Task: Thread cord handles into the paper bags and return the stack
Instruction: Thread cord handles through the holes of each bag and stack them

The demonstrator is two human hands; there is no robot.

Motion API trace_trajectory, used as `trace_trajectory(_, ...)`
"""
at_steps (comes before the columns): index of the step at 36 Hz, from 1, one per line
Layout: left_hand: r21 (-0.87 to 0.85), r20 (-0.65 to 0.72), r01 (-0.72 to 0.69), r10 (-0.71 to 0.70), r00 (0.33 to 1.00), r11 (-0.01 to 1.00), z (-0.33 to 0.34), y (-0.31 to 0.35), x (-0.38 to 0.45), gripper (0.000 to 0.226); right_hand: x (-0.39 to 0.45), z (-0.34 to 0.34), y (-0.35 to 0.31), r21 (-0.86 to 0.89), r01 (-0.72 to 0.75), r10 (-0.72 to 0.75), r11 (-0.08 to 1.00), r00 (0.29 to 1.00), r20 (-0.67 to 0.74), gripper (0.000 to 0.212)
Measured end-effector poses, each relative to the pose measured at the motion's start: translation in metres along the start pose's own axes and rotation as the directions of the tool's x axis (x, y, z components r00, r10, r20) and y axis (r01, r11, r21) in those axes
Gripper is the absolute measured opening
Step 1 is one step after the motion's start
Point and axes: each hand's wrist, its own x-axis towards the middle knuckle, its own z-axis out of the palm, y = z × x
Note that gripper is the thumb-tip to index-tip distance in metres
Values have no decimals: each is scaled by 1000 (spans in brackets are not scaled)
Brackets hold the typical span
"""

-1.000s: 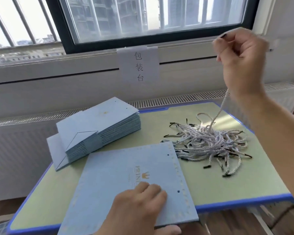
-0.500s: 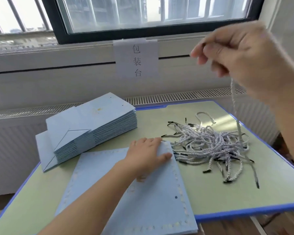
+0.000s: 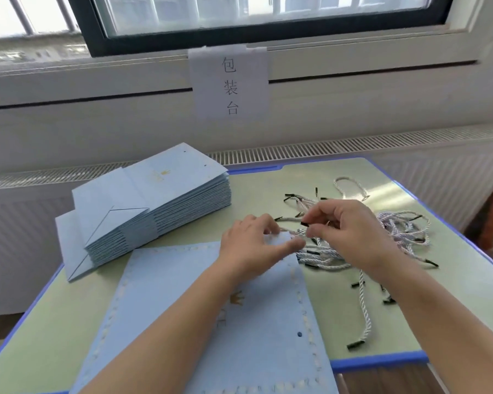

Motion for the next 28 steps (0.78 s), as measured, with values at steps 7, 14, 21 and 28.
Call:
trace_trajectory(7,25,20,-17,16,1000,1000,12,10,-1,47,-9,5,8,62,-56,63,996,992,-105,20)
trace_trajectory(14,-660,16,15,-6,1000,751,-13,-2,-4,27,-22,8,2,-98,-14,13,995,1000,-12,20)
trace_trajectory(21,-871,120,82,48,992,485,-20,-12,-7,19,-29,21,1,-159,2,-4,987,1000,-14,17)
trace_trajectory(28,-924,116,74,90,989,376,-23,-17,-7,26,-27,28,-2,-142,-74,78,987,997,20,21)
